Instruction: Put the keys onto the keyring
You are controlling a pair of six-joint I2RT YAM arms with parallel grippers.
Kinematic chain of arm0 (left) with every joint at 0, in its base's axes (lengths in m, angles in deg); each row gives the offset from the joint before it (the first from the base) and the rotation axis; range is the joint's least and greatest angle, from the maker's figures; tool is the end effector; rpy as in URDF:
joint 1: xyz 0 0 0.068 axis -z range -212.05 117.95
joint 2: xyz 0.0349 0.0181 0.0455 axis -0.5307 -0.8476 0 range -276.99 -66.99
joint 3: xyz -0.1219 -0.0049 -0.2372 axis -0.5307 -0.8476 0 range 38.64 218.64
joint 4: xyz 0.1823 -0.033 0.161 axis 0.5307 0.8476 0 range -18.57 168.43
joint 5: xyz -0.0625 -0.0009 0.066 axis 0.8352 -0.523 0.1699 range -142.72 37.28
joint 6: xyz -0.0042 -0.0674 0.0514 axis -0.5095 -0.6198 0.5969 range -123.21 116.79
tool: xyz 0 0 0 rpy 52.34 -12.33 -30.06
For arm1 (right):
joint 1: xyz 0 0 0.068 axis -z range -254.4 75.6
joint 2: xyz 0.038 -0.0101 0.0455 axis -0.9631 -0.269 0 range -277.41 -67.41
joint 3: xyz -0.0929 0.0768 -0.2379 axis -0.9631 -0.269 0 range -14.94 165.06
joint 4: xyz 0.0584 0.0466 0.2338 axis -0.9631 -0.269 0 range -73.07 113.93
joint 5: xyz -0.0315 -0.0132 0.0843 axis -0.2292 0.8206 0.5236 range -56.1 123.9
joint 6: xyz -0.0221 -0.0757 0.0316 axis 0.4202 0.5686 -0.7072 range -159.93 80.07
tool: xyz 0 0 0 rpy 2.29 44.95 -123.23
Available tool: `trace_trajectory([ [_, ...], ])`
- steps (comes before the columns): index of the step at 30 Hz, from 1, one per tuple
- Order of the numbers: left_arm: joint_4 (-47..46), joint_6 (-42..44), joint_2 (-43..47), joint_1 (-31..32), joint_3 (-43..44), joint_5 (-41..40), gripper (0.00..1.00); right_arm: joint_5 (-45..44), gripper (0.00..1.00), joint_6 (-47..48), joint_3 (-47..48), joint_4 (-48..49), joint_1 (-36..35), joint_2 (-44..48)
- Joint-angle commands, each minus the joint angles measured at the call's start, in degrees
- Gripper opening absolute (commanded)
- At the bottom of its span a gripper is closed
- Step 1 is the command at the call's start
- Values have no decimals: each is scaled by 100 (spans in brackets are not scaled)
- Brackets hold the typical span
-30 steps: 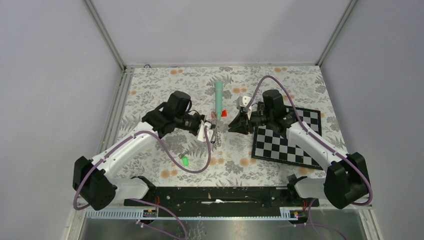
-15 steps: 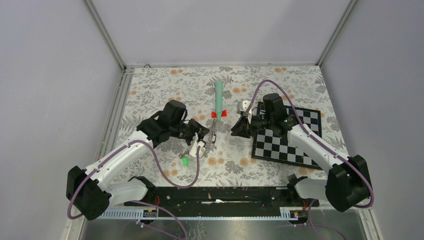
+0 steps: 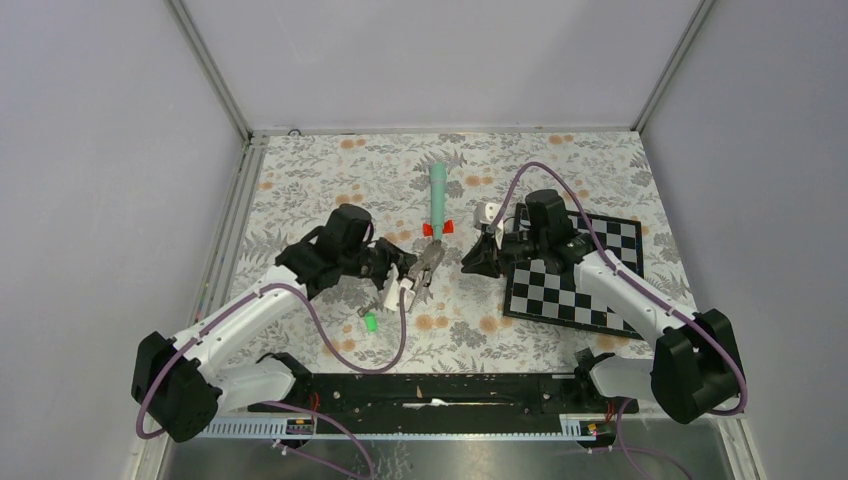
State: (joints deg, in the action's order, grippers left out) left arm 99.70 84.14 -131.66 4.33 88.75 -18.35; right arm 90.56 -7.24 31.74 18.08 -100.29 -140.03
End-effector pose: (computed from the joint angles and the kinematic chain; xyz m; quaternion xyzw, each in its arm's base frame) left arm 0.1720 -0.1792 0.2551 0.8278 0.3086 -0.0799 0.4616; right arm 0.2174 0.1749 0.2531 -0.5776 0.5577 0.3885 0.4520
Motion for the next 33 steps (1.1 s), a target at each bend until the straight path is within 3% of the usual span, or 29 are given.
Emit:
trace_trajectory([
  [1, -743, -1552, -44, -8, 188, 878, 0, 152, 28, -91, 276, 299, -157, 31],
  [7, -908, -2857, -292, -8, 367, 1767, 0, 61, 27, 46, 509, 150, -452, -41],
  [14, -1579, -3837, -530, -8, 298, 1951, 0, 77, 26, 59, 561, 45, -635, -42],
  [33, -1966, -4319, -664, -8, 223, 2085, 0, -6, 26, 49, 645, 31, -751, -160],
])
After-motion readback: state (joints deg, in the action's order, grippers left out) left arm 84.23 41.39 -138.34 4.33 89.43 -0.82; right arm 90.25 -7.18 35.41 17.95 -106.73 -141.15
